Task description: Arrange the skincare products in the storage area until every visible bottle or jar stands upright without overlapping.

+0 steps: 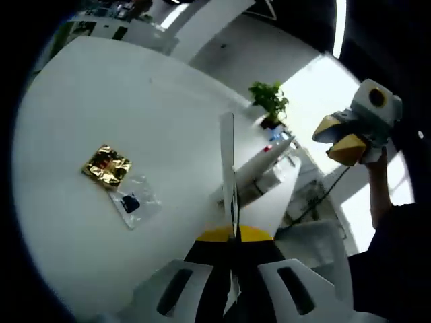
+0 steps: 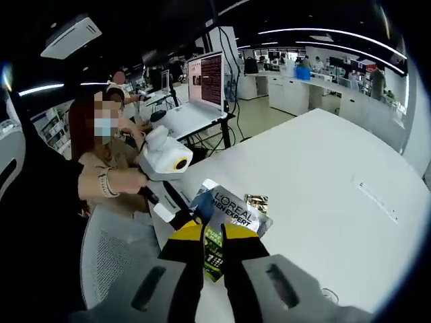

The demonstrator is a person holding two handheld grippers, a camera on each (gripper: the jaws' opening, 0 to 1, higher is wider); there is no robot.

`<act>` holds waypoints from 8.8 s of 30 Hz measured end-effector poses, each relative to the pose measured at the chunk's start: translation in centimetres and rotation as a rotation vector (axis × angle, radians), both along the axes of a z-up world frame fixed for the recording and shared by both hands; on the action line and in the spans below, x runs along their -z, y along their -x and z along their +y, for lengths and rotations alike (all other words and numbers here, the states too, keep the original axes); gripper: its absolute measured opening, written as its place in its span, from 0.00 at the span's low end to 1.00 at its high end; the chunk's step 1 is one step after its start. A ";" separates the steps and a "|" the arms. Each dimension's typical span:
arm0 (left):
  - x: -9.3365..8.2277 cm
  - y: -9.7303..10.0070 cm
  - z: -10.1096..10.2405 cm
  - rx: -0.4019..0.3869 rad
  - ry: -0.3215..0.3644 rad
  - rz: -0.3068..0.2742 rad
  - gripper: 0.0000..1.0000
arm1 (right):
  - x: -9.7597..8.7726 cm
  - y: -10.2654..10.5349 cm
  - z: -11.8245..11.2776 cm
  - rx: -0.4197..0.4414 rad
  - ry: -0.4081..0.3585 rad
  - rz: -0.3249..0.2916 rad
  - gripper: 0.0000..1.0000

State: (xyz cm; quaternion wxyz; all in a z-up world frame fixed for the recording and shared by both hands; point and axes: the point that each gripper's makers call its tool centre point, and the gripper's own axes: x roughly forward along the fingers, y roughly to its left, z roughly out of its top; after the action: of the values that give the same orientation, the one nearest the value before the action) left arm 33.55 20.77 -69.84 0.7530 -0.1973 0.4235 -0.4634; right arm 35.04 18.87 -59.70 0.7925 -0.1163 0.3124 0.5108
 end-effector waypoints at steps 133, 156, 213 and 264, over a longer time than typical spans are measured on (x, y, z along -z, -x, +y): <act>7.9 -6.7 -1.7 0.226 -0.516 -0.500 0.35 | 18.9 2.3 -4.4 0.417 0.299 0.054 0.50; 8.0 -5.4 -2.1 0.340 -0.554 -0.547 0.40 | 18.0 2.9 -3.6 0.413 0.252 0.072 0.54; -2.5 0.5 2.6 0.109 -0.429 -0.542 0.78 | 6.6 4.8 -10.7 0.564 0.173 -0.157 0.85; -2.4 4.6 0.8 -0.048 -0.526 -0.512 0.97 | 5.4 6.0 -14.1 0.249 0.079 -0.154 1.00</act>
State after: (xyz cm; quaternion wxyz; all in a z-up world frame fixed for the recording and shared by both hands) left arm 28.91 21.55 -67.43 0.8701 0.1158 0.3214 -0.3552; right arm 29.07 4.75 -65.13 0.8661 -0.1466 0.2824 0.3855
